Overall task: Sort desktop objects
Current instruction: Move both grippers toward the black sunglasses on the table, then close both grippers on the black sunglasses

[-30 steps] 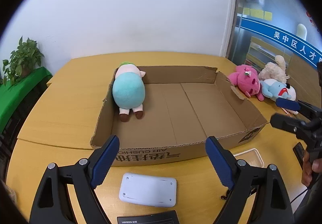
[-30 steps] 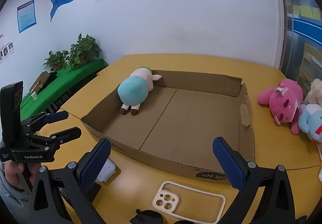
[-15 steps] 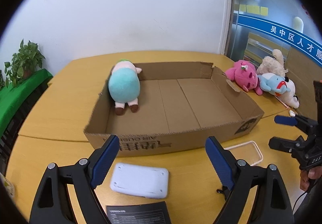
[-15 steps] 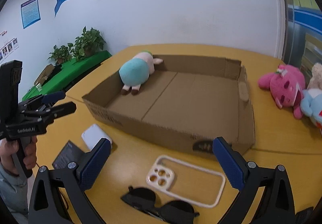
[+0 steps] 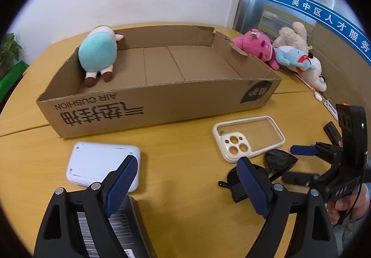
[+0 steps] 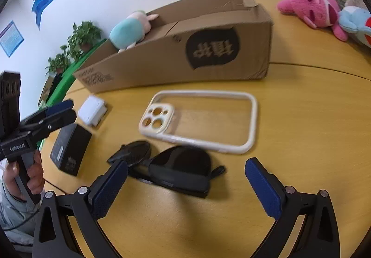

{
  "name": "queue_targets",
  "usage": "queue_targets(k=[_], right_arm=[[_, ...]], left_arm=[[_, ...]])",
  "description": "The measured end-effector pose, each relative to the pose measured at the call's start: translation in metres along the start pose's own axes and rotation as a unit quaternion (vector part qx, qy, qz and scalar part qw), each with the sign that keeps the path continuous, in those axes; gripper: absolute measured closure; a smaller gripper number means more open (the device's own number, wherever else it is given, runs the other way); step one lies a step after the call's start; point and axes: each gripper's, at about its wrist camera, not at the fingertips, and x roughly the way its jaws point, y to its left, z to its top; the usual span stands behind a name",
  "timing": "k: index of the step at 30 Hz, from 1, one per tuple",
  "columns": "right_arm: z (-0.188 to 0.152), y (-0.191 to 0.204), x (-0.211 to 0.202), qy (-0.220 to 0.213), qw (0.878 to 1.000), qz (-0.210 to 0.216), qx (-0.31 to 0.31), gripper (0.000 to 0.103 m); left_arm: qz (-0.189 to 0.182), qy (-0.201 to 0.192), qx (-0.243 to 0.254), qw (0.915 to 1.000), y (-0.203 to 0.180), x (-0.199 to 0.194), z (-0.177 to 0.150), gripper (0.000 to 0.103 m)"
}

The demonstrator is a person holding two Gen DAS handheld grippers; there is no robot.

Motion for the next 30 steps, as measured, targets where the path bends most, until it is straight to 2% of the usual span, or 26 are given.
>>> queue_targets(k=[4, 10, 14, 18, 20, 21, 24, 26, 28, 30], right_arm=[[-0.017, 0.020, 0.007, 0.007, 1.000, -0.002, -0.009, 0.000], [-0.034, 0.049, 0.000, 0.015, 0.997, 0.068, -0.018, 0.000], [-0.033, 0.047, -0.018, -0.018, 0.999, 0.034, -0.029, 0.000], [-0.025, 0.028, -0.008, -0.016, 1.000, 0.009, -0.015, 0.000], [-0.023, 0.024, 0.004, -0.005, 1.000, 0.022, -0.007, 0.000], [-0.023, 0.027, 0.005, -0.012, 1.000, 0.027, -0.010, 0.000], [-0.027, 0.037, 0.007, -0.003, 0.998, 0.065, -0.021, 0.001], [-0.031, 0.045, 0.008, 0.005, 0.996, 0.078, -0.031, 0.001], [-0.037, 0.053, 0.006, 0.013, 0.994, 0.101, -0.031, 0.000], [-0.041, 0.058, 0.003, 0.019, 0.992, 0.121, -0.036, 0.001]], left_arm=[[-0.018, 0.015, -0.009, 0.9997, -0.003, 0.005, -0.007, 0.015], [-0.026, 0.033, -0.008, 0.9991, -0.006, 0.008, -0.016, 0.015], [-0.031, 0.042, -0.014, 0.9985, -0.006, 0.011, -0.017, 0.015], [-0.058, 0.067, -0.029, 0.9956, -0.008, 0.023, -0.018, 0.015], [-0.077, 0.091, -0.037, 0.9921, -0.011, 0.032, -0.020, 0.015], [-0.083, 0.098, -0.039, 0.9909, -0.012, 0.035, -0.021, 0.015], [-0.074, 0.102, -0.027, 0.9916, -0.019, 0.038, -0.023, 0.015], [-0.085, 0.104, -0.030, 0.9905, -0.021, 0.041, -0.023, 0.015], [-0.106, 0.121, -0.047, 0.9859, -0.022, 0.049, -0.022, 0.015], [-0.109, 0.131, -0.052, 0.9841, -0.022, 0.055, -0.022, 0.015]])
